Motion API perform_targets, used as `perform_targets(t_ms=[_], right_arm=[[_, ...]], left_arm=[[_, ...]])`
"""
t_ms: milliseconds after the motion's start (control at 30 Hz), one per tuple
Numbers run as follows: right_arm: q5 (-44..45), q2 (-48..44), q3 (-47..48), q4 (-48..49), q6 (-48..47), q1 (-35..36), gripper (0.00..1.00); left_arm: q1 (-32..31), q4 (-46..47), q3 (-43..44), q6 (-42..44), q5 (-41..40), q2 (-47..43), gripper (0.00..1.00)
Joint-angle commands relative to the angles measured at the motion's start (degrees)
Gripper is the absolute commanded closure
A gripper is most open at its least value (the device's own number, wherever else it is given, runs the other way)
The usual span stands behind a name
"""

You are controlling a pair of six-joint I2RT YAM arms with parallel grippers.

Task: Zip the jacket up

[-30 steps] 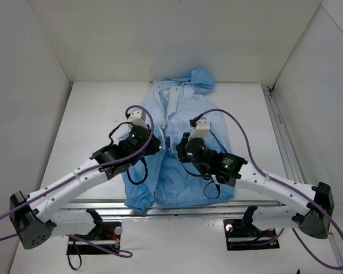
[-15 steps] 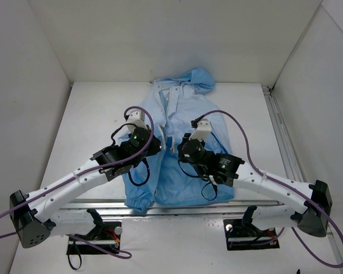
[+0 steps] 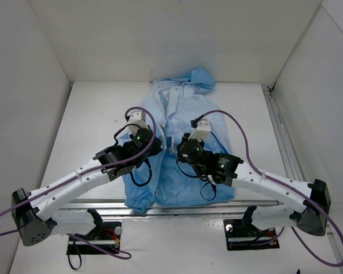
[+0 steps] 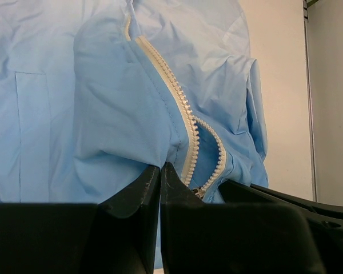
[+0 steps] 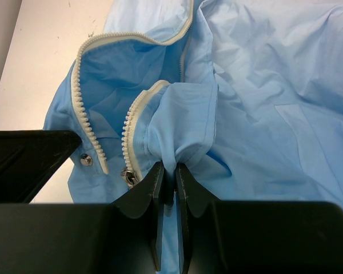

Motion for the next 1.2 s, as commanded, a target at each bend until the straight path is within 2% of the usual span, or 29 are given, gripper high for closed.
perform_targets(t_ms=[0,1167], right_arm=[[3.09,-0.50,3.54,2.77,1.42,0.47,1.00],[2.30,1.17,5.65,2.77,1.07,1.17,1.00]], left_arm=[[-0.31,1.77,3.58,-1.10,-2.05,-0.15,1.00],[-1.37,1.25,4.55,-2.68,-4.33,0.99,1.00]])
